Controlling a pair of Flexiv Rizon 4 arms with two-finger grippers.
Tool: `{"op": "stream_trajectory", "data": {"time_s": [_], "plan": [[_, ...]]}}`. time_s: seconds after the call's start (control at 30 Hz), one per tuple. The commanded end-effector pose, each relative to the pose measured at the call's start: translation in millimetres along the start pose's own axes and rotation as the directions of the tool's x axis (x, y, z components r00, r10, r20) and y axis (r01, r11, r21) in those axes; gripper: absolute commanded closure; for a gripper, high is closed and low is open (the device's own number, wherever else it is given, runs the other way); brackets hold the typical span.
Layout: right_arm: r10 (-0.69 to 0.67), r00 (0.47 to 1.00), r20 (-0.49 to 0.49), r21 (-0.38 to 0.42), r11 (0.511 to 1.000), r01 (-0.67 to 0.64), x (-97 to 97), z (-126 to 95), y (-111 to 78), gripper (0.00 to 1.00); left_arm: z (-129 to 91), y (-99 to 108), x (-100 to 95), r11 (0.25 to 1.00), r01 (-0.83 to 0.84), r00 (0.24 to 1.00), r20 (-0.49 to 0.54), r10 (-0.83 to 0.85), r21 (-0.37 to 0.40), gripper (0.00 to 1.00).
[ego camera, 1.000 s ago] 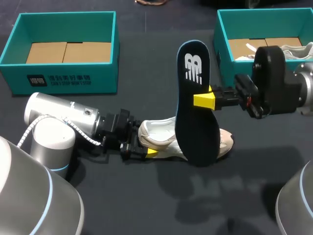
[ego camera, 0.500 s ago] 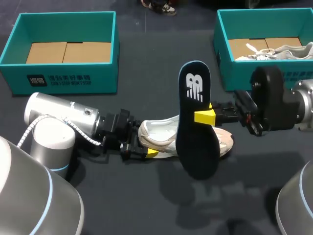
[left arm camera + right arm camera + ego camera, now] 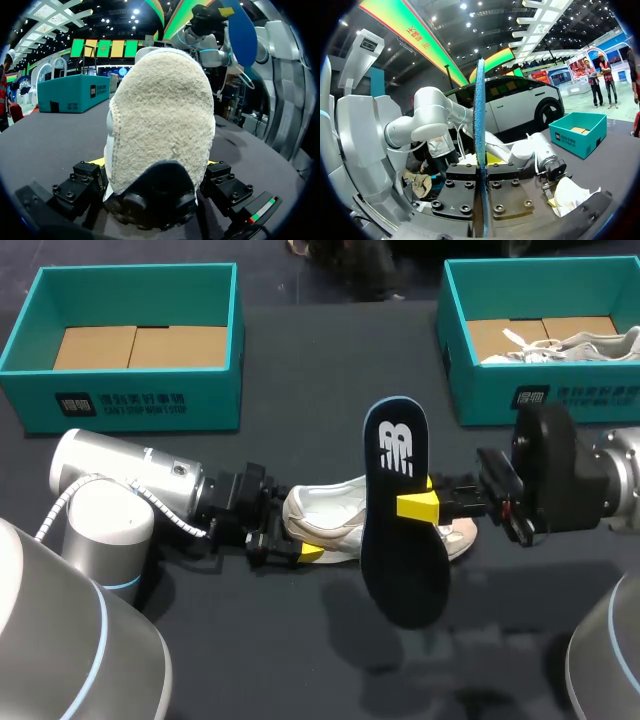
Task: Take the shoe out of the shoebox, open the shoe tongue, remove and reinsert the insole, then place the shoe into the shoebox
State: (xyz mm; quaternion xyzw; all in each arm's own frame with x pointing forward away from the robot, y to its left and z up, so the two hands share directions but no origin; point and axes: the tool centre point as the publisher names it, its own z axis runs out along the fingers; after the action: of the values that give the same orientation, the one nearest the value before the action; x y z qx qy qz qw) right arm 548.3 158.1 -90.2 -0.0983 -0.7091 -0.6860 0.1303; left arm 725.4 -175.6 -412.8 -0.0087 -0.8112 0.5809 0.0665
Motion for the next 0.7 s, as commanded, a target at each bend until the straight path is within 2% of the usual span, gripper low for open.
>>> {"op": "stream_trajectory", "data": {"time_s": [0.03,0.07,0.1,0.17,0.2,0.43,0.7], "plan": [[0.0,1.0,0.014,-0.001,1.0,0.0,7.2,-1,-1.6,1.0,-1,1,1.8,1.0,-0.001,1.0,0.002,0.001,-0.01,1.0],[0.0,1.0,0.014,-0.001,1.0,0.0,7.2,-1,-1.6,1.0,-2,1,2.1,1.0,-0.006,1.0,0.004,0.006,-0.018,0.85],[0.0,1.0,0.014,-0.001,1.0,0.0,7.2,-1,-1.6,1.0,-3,1,2.2,1.0,-0.007,1.0,0.008,0.008,-0.021,0.65],[0.0,1.0,0.014,-0.001,1.0,0.0,7.2,-1,-1.6,1.0,-7,1,2.9,0.999,-0.008,1.0,0.004,0.008,-0.037,0.02],[0.0,1.0,0.014,-0.001,1.0,0.0,7.2,-1,-1.6,1.0,-8,1,3.1,0.999,-0.011,1.0,0.009,0.011,-0.043,0.0],[0.0,1.0,0.014,-0.001,1.0,0.0,7.2,-1,-1.6,1.0,-19,4,2.3,0.996,-0.019,0.999,0.032,0.022,-0.087,0.0],[0.0,1.0,0.014,-0.001,1.0,0.0,7.2,-1,-1.6,1.0,-39,-2,2.0,0.984,-0.037,0.999,0.025,0.043,-0.176,0.0]]}}
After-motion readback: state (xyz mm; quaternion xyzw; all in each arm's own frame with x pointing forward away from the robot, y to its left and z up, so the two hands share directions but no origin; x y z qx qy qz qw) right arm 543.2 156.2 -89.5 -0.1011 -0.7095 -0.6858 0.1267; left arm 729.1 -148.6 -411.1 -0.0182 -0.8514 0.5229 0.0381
